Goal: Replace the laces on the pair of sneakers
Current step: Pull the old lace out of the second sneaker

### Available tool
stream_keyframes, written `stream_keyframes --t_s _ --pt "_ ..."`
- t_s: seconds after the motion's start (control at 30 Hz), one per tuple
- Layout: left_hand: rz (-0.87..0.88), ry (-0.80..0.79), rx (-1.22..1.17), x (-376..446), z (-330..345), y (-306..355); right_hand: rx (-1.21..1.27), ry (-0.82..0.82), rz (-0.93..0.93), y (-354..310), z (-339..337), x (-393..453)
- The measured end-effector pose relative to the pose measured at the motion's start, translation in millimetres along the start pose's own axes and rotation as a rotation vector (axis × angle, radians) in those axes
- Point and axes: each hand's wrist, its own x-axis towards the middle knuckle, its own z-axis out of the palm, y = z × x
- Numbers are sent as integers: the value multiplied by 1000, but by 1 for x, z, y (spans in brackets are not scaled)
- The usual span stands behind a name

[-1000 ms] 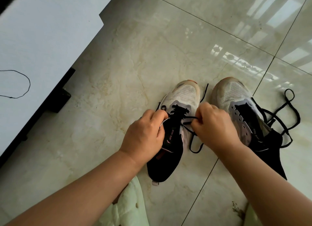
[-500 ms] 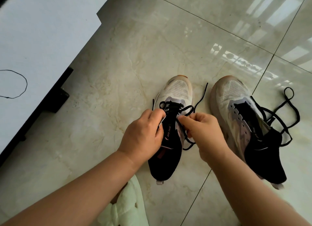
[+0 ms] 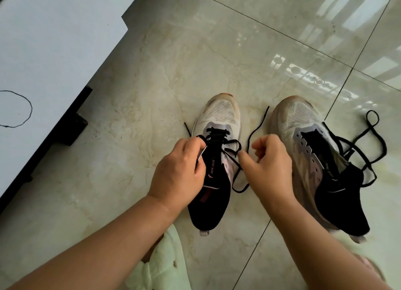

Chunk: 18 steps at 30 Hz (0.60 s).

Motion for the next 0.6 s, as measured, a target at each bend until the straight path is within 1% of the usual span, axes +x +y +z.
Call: stream_keyframes --t_s 0.07,0.13,0.2,0.27,0.33,0.43,0.5,0.53,0.6 --pt "2 0 -5 0 0 0 40 -46 -192 -7 1 -4" --pt "13 0 -6 0 0 0 32 -121 -282 -14 0 -3" --pt "18 -1 -8 0 0 -1 -34 -148 -370 -17 -2 3" --pt "19 -5 -8 0 0 -1 -146 -157 -501 -19 -3 7" --pt "16 -5 -9 0 0 -1 -223 -168 -558 -19 -3 11" --pt "0 8 -17 0 0 -1 -271 -172 -554 -15 -1 16" --pt "-10 11 -15 0 0 -1 -313 -155 -492 -3 -2 18" --pt "-10 15 -12 -1 0 -1 -357 -157 -421 6 -4 18" --pt "-8 21 -7 0 0 -1 -500 -236 -196 21 -6 17"
